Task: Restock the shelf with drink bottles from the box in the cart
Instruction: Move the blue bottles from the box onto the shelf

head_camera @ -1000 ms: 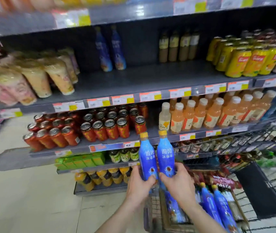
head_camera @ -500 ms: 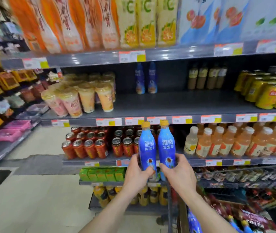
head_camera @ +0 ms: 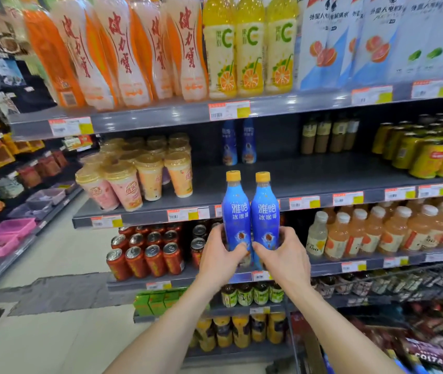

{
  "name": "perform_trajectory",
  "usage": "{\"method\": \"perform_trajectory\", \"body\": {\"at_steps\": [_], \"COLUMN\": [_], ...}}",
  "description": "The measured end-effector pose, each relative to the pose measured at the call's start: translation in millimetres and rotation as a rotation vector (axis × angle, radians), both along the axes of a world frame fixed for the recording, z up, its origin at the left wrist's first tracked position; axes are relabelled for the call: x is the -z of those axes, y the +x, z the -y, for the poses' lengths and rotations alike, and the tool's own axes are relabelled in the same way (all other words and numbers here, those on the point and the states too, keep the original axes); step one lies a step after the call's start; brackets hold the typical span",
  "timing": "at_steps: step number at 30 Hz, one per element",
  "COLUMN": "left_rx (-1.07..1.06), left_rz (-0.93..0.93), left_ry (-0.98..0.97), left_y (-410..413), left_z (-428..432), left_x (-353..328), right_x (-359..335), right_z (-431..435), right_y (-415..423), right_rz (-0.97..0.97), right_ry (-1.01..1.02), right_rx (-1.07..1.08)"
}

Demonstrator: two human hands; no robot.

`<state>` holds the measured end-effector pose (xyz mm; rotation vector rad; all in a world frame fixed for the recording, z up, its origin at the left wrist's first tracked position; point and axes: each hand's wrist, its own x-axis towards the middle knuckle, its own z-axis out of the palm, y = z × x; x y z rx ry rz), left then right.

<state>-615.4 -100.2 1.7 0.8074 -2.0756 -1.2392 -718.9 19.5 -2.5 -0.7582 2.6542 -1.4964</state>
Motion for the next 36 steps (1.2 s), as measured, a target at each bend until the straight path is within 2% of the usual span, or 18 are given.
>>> {"method": "perform_trajectory", "body": {"at_steps": [9,19,27,36], "left_rx": [0.03,-0.03,-0.066,-0.067], "left_rz": [-0.022,-0.043,-0.037,-0.089], "left_ry": [-0.019,-0.078,-0.079,-0.133], "left_y": [-3,-50,-57,-67], "left_z": [46,101,117,121], "left_x": [-17,-39,-28,-22], "right_x": [-17,-39,-65,-40], "right_z": [43,98,135,181], "right_y": [-2,-76,-147,-205], "right_rz": [-0.026,-0.051,-0.077,-0.002], "right_ry": [-0.009,-0.094,-0.166,-0.153], "right_rx": [0.042,0.044,0.041,-0.039]}}
